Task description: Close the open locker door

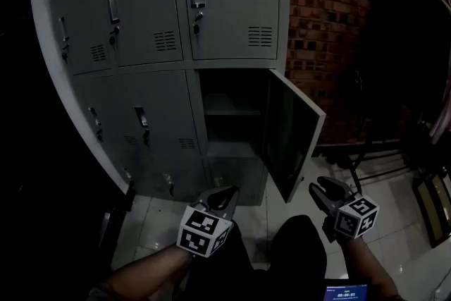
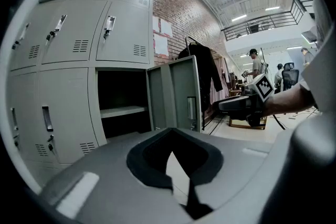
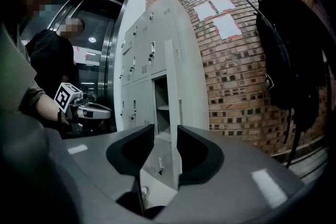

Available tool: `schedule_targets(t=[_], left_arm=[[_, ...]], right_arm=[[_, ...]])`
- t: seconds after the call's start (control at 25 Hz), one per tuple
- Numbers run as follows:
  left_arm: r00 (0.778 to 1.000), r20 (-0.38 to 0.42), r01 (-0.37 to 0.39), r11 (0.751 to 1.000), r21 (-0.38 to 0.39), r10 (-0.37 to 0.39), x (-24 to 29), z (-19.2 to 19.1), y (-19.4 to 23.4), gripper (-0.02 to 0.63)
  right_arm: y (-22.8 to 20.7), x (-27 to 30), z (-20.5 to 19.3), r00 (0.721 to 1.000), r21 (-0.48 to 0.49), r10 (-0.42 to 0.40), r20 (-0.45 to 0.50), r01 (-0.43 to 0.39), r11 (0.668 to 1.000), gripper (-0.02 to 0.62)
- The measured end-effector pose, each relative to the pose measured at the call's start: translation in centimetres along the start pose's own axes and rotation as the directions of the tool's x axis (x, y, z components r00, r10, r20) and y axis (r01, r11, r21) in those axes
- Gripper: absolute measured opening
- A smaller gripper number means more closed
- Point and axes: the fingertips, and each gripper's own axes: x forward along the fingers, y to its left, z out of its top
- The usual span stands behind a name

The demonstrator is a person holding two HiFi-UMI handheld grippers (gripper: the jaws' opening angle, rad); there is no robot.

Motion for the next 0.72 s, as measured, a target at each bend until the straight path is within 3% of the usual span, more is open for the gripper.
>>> schedule_targets(t=[0.24, 0.44, 0.72], left_arm=[[1.000, -0.021, -0.007, 1.000, -0.023, 0.006, 2.2, -0.6, 1.7, 0.002], [1.000, -0.023, 0.001, 1.000, -0.002, -0.001, 3.7, -0.5, 1.9, 0.002], [0.999, -0.042, 0.000, 0.998, 0.067, 0.003, 5.6, -0.8, 2.5, 0.002]], right_arm=[[-2.3, 3.1, 0.4, 1.000, -0.073, 0.025, -0.017, -0.026, 0.997, 0.194], [-2.8, 5.7, -0.3, 0.994, -0.155, 0.087, -0.070, -0.097, 0.983, 0.241], [-2.5, 8.0, -0.6, 0.982, -0.185, 0.157, -0.106, -0.175, 0.967, 0.227]])
